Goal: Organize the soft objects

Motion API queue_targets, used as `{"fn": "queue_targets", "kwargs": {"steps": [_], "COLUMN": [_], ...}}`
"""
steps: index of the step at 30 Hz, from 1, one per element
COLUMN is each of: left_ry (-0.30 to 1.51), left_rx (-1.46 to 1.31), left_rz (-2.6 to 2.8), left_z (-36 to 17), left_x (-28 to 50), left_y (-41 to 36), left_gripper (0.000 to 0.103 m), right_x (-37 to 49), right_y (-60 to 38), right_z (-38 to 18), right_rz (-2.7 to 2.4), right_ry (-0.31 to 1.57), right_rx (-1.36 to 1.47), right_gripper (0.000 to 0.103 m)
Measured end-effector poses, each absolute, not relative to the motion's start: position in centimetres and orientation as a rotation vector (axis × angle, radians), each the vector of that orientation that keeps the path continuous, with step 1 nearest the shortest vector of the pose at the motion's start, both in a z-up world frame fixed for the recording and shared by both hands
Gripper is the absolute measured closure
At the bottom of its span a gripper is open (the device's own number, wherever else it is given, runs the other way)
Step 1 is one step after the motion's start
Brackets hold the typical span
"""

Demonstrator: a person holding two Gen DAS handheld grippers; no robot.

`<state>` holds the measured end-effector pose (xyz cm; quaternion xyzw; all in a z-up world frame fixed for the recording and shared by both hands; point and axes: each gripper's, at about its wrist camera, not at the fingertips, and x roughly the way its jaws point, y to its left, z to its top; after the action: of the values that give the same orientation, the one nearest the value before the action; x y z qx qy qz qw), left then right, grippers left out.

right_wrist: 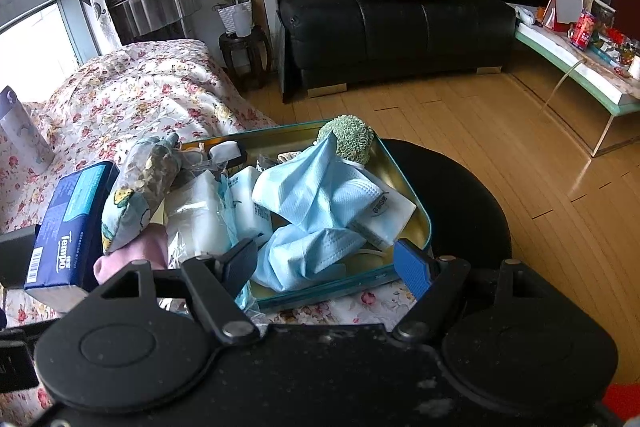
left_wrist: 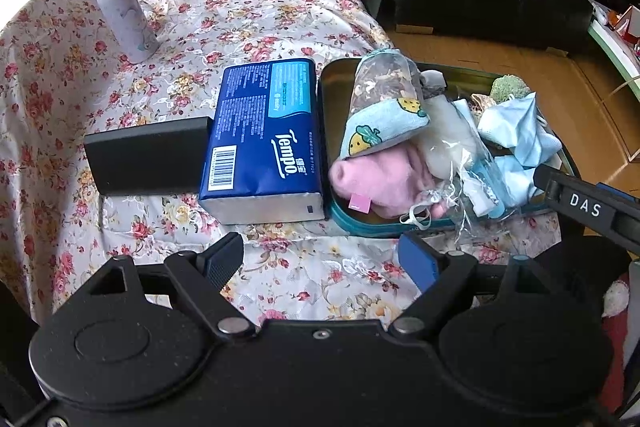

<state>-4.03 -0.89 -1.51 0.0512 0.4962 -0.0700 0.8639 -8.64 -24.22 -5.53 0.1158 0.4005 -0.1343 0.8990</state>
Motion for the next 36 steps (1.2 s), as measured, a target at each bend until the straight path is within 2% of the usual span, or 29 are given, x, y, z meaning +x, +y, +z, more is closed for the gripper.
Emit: {"fn": "queue_targets", "kwargs": {"steps": [36], "left_ry": [1.042], "left_rx": [0.090], "left_rz": [-0.139], "left_z": [-1.67], "left_x": [-3.94], "left_y": [-0.25], "left_gripper": [0.022], "right_x": [-8.34], "right_y": [-23.95], "right_z": [-5.69], "right_rz": [-0.288], "right_ry": [0.842], "right_rx": [0.228], "right_gripper": [0.028]}}
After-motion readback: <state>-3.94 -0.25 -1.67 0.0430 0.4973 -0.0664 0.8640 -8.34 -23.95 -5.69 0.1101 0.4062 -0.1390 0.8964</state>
